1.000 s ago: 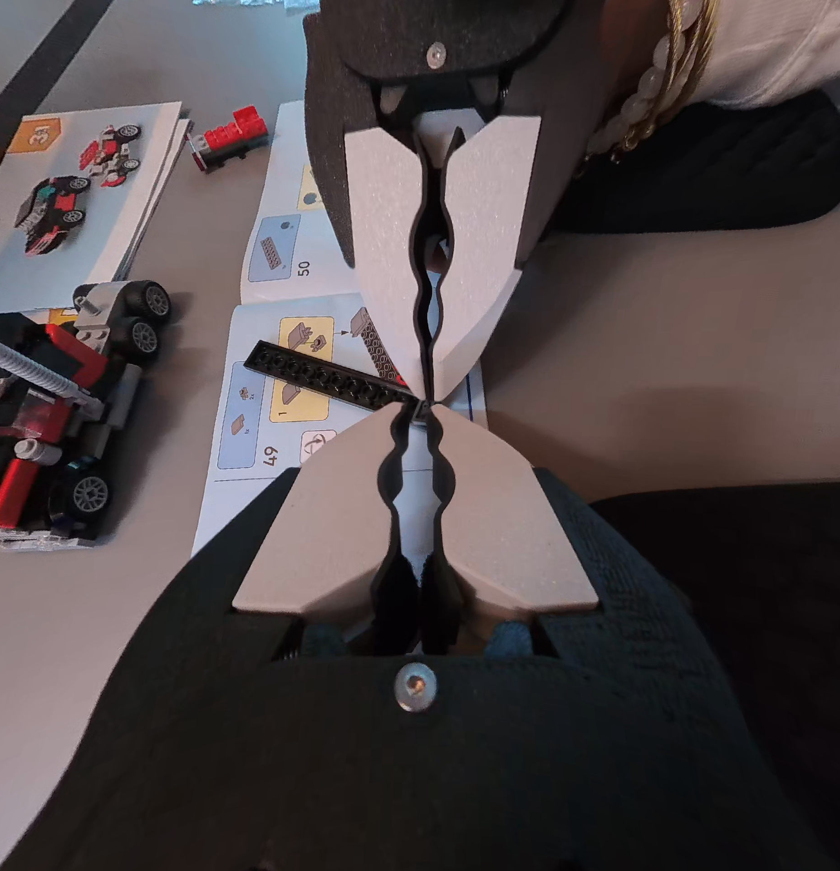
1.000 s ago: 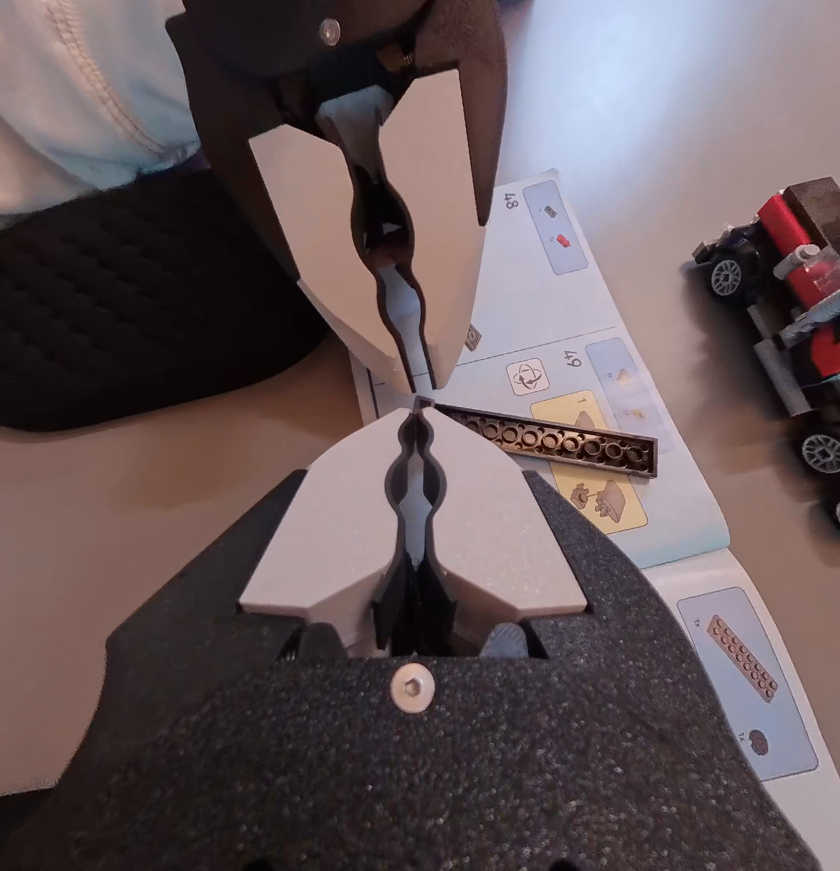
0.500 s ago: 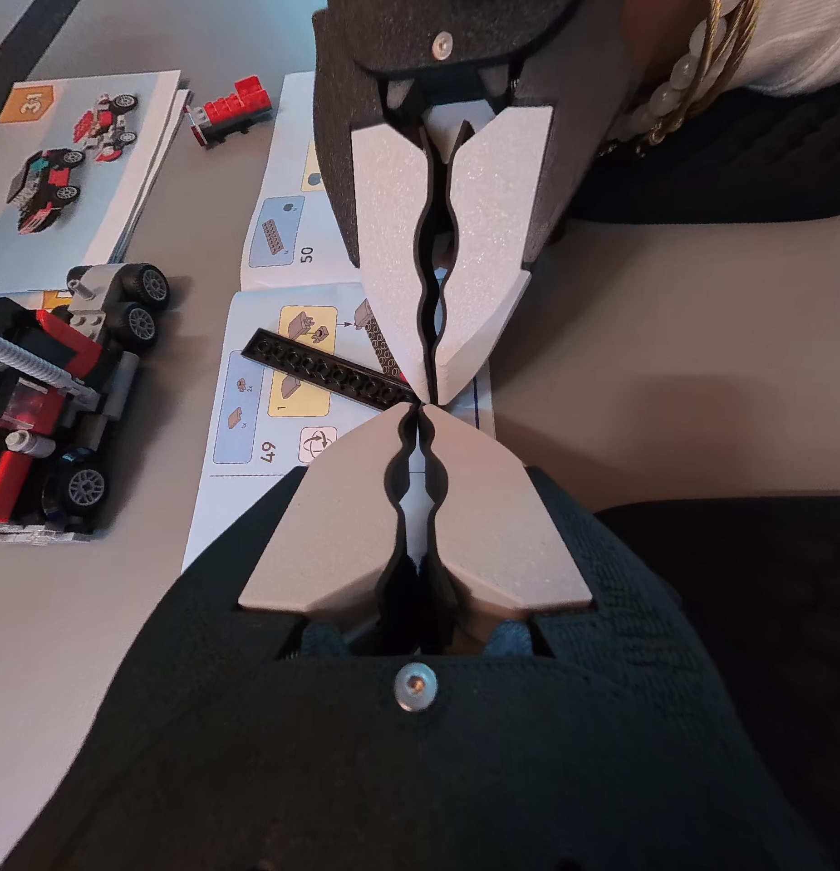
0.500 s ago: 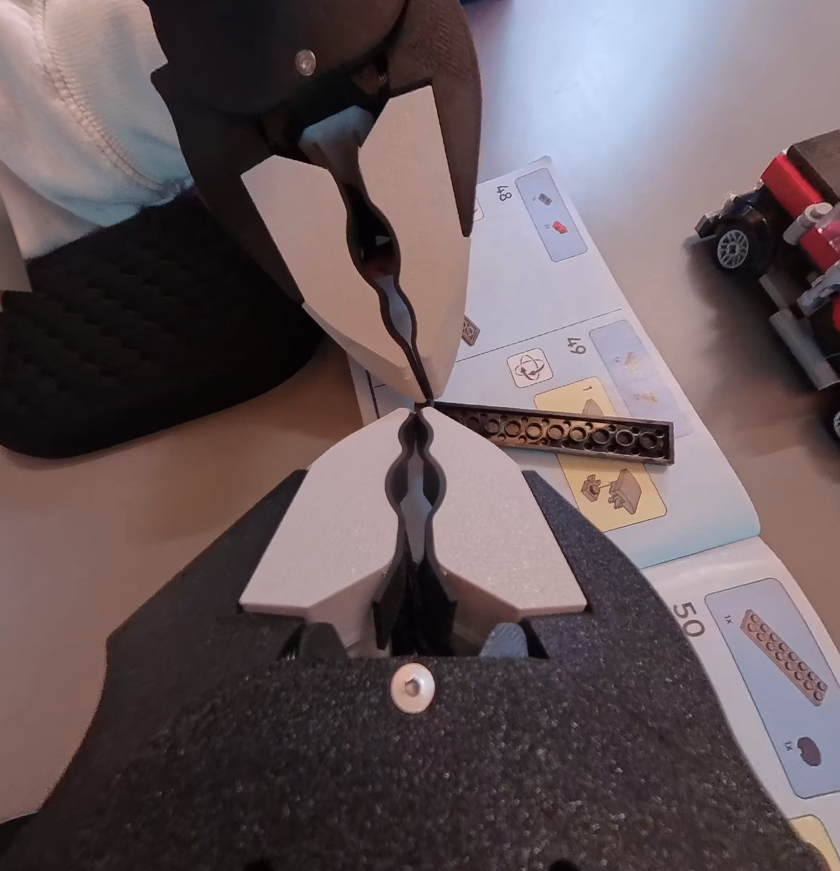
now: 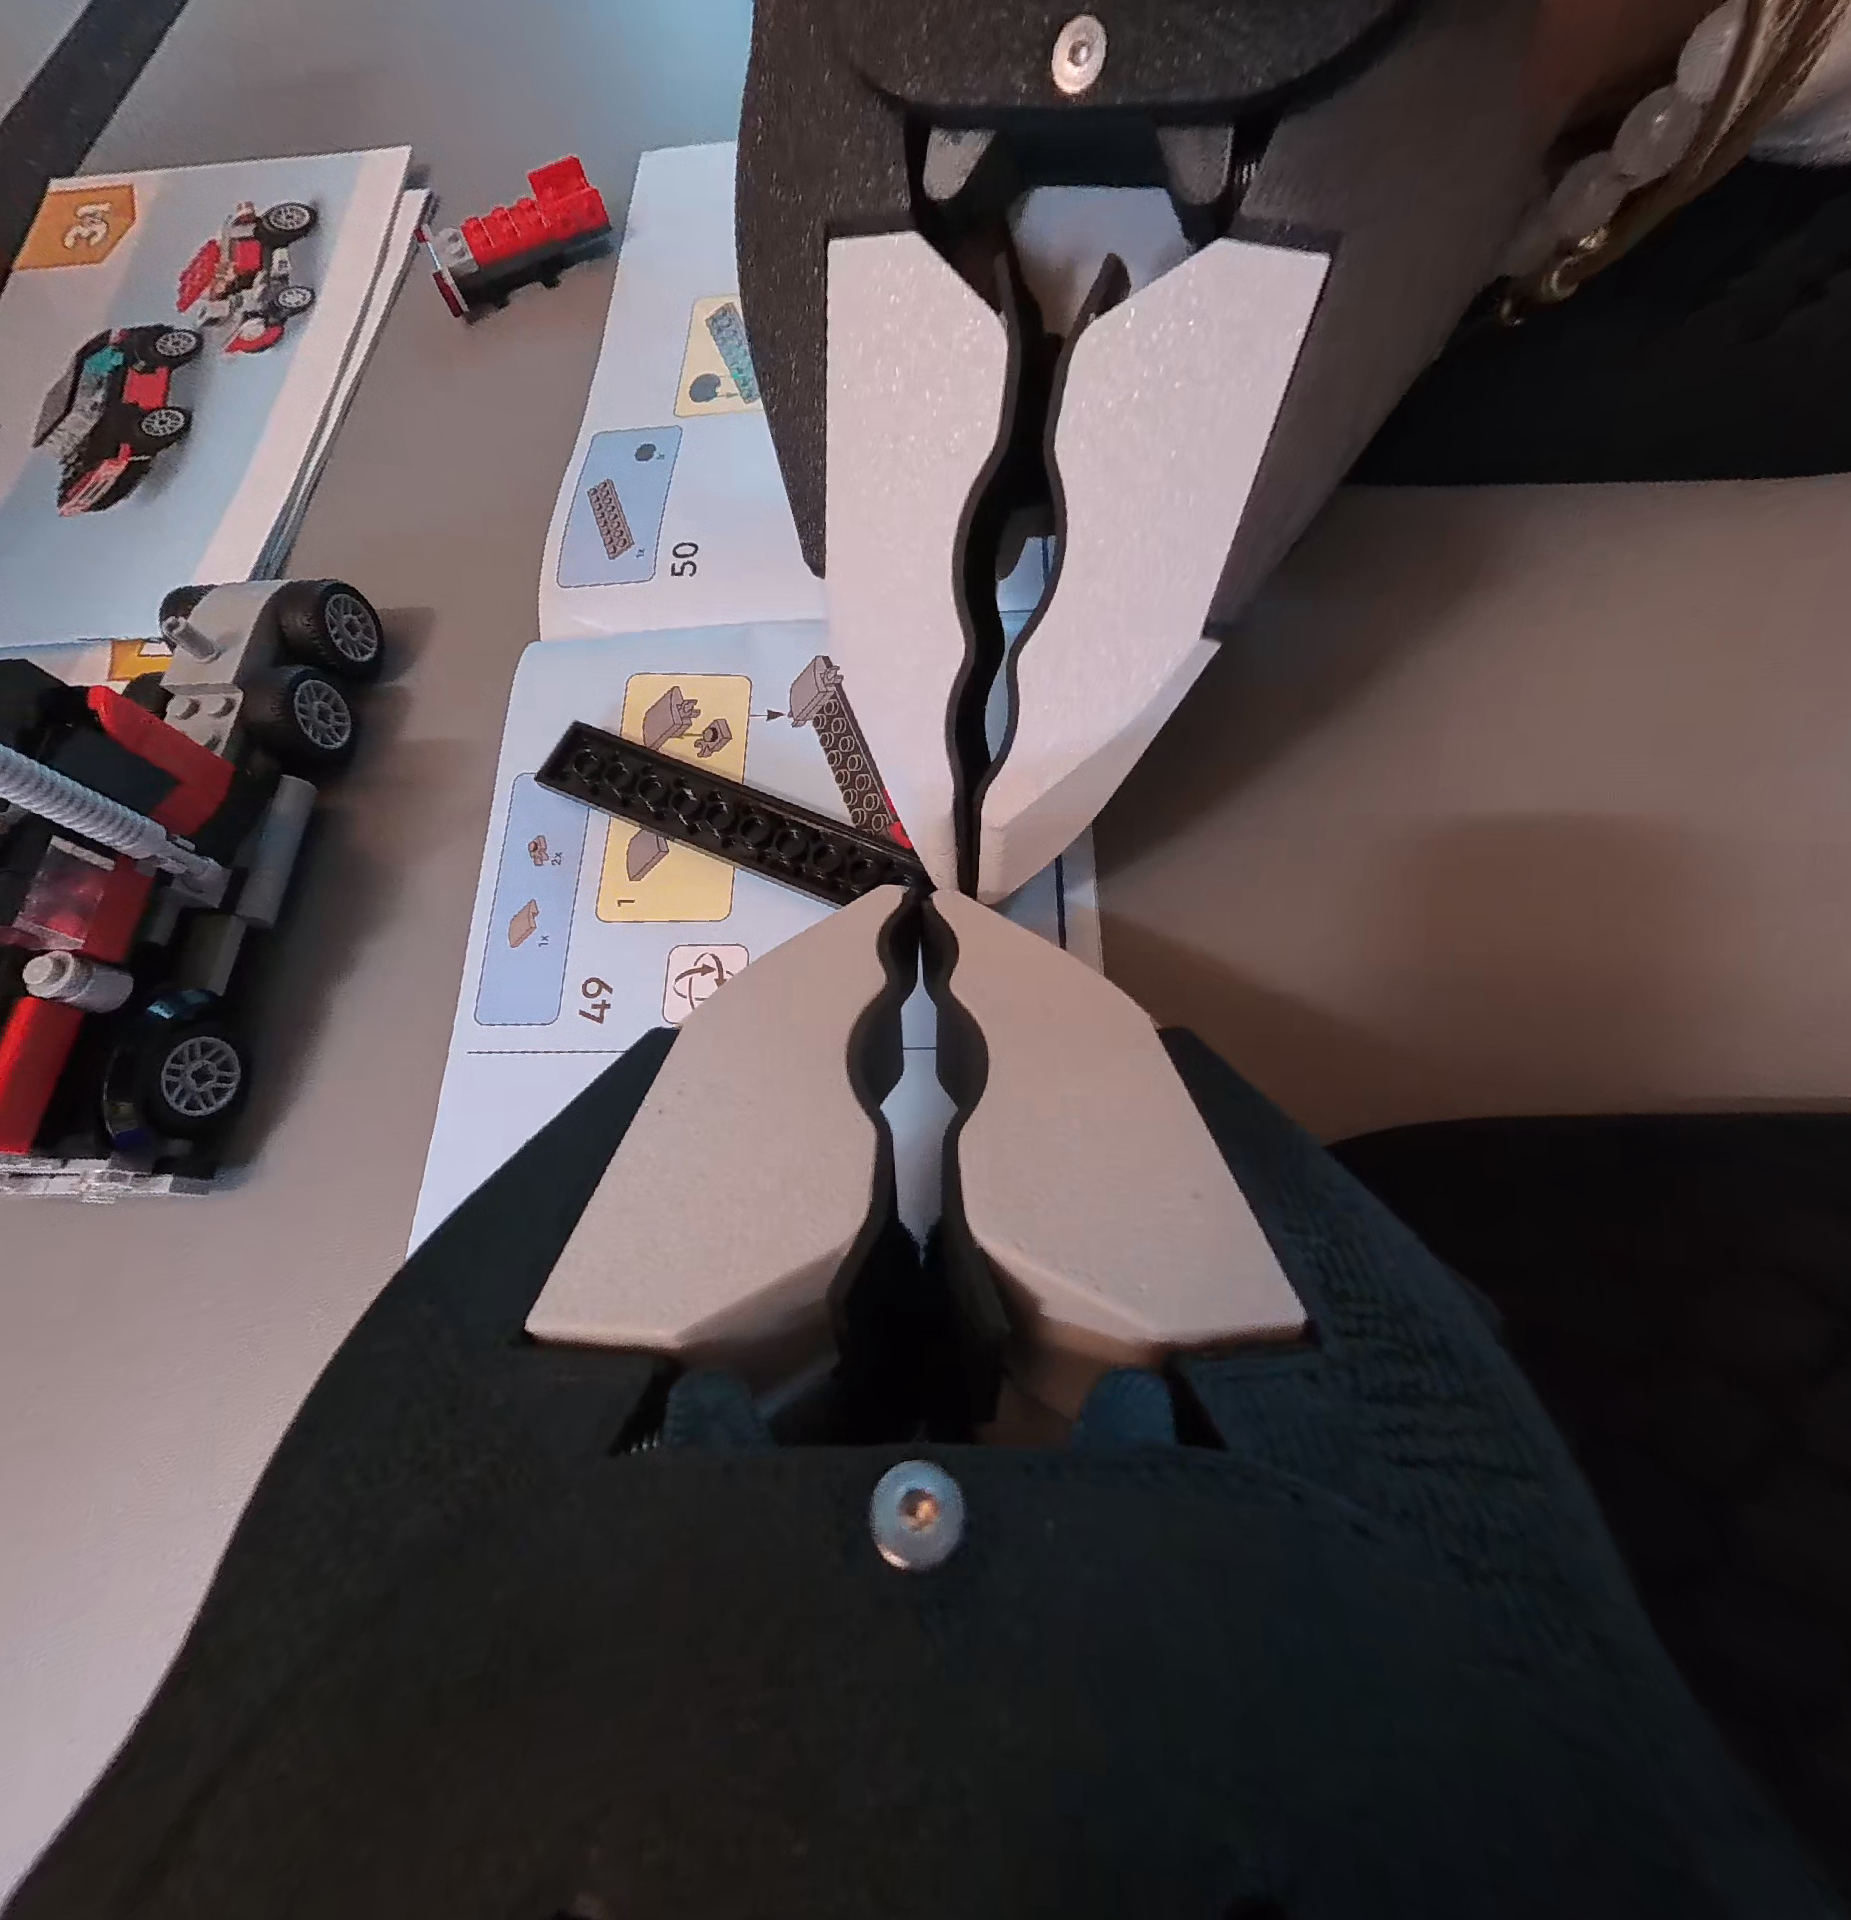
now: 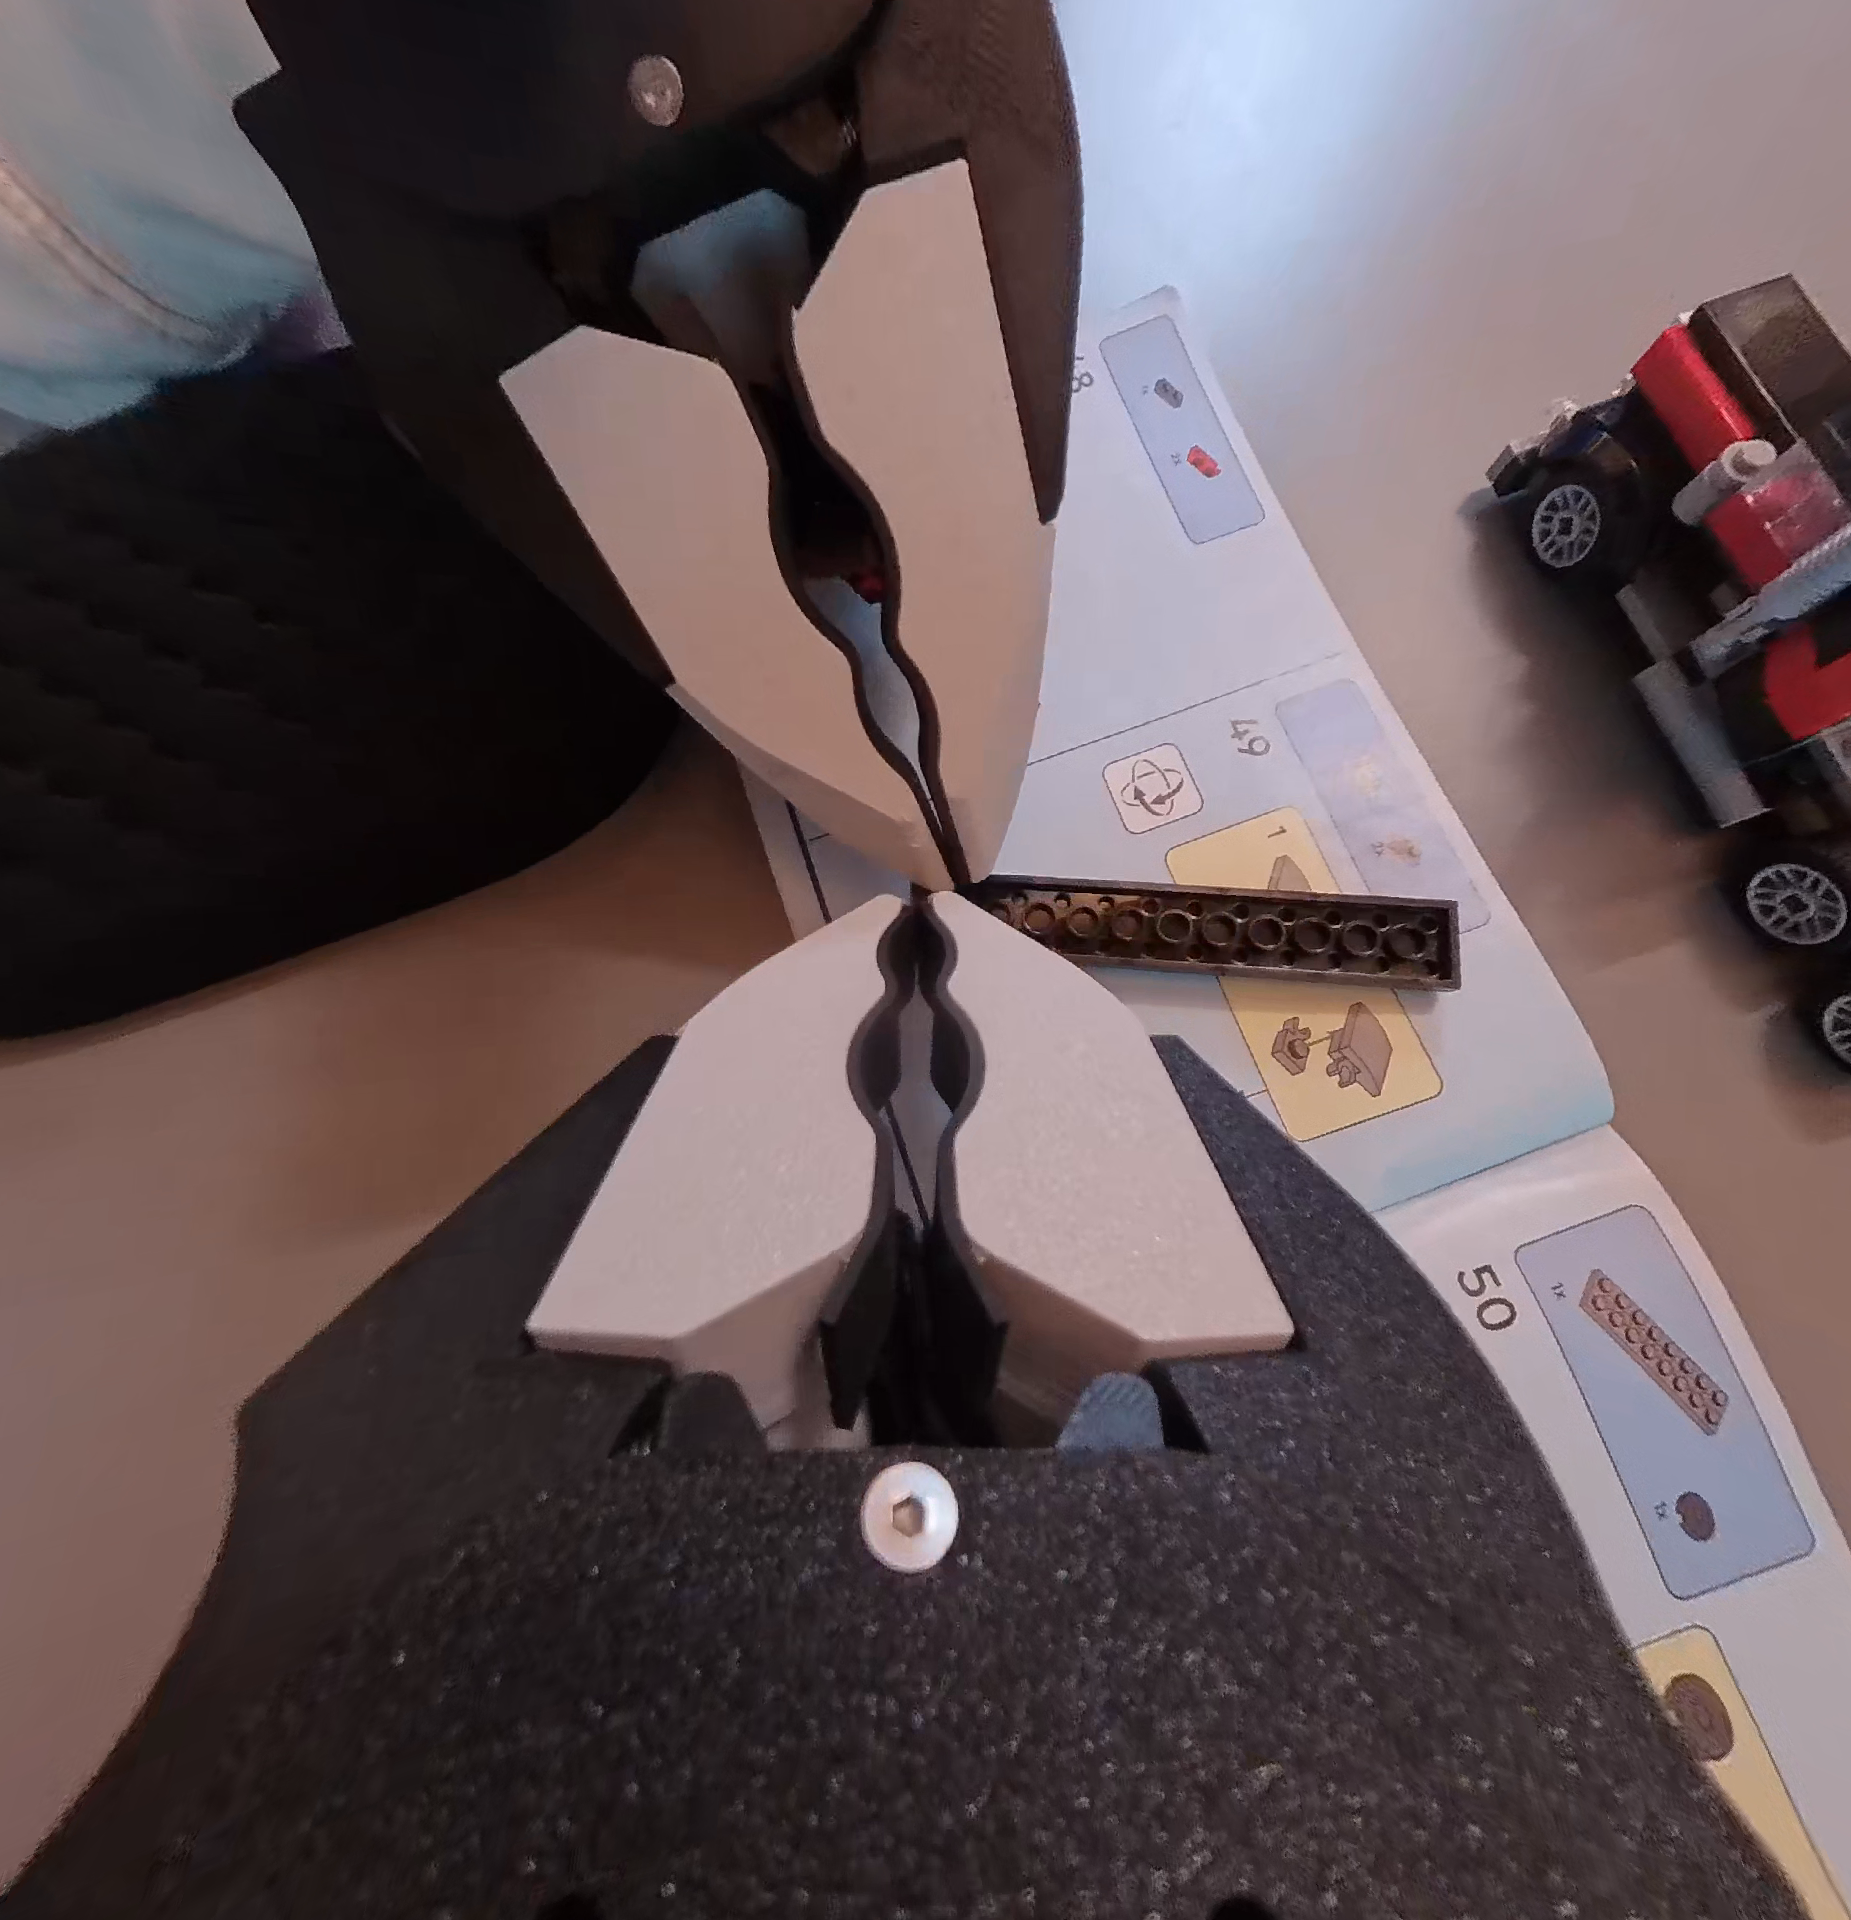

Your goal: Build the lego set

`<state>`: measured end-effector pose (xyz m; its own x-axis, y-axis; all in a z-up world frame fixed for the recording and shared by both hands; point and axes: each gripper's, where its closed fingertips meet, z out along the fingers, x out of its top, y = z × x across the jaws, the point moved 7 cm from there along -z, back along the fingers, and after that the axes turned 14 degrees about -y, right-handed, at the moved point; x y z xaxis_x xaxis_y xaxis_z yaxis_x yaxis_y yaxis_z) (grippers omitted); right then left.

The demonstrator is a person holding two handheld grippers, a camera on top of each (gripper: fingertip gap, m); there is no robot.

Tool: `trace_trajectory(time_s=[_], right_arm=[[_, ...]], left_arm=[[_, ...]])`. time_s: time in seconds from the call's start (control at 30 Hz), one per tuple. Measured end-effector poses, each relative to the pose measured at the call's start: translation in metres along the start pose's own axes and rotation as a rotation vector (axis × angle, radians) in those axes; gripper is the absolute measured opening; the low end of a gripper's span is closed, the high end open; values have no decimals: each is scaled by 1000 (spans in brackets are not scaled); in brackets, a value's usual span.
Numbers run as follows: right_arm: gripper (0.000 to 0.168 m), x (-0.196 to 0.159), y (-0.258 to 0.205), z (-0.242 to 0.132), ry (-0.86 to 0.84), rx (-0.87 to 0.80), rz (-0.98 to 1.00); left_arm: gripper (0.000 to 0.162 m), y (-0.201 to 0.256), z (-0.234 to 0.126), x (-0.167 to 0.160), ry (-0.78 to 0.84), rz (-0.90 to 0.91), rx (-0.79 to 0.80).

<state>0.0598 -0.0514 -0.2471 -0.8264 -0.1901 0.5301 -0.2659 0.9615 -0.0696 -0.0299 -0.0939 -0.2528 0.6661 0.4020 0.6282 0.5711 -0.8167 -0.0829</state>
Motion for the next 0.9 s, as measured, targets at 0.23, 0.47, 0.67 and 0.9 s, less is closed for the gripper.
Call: trace_trajectory(time_s=[0.23, 0.47, 0.67, 0.9], right_arm=[[1, 5, -2, -1, -89, -47, -16], [0, 6, 2, 0, -57, -1, 5], [0, 6, 0, 1, -37, -20, 61], [0, 5, 0, 1, -37, -15, 73]], left_arm=[[1, 0, 0, 0, 0, 7, 7], [1, -8, -12, 0, 103, -63, -20], [1, -1, -5, -5, 8, -1, -50], [1, 0, -4, -5, -2, 2, -53]])
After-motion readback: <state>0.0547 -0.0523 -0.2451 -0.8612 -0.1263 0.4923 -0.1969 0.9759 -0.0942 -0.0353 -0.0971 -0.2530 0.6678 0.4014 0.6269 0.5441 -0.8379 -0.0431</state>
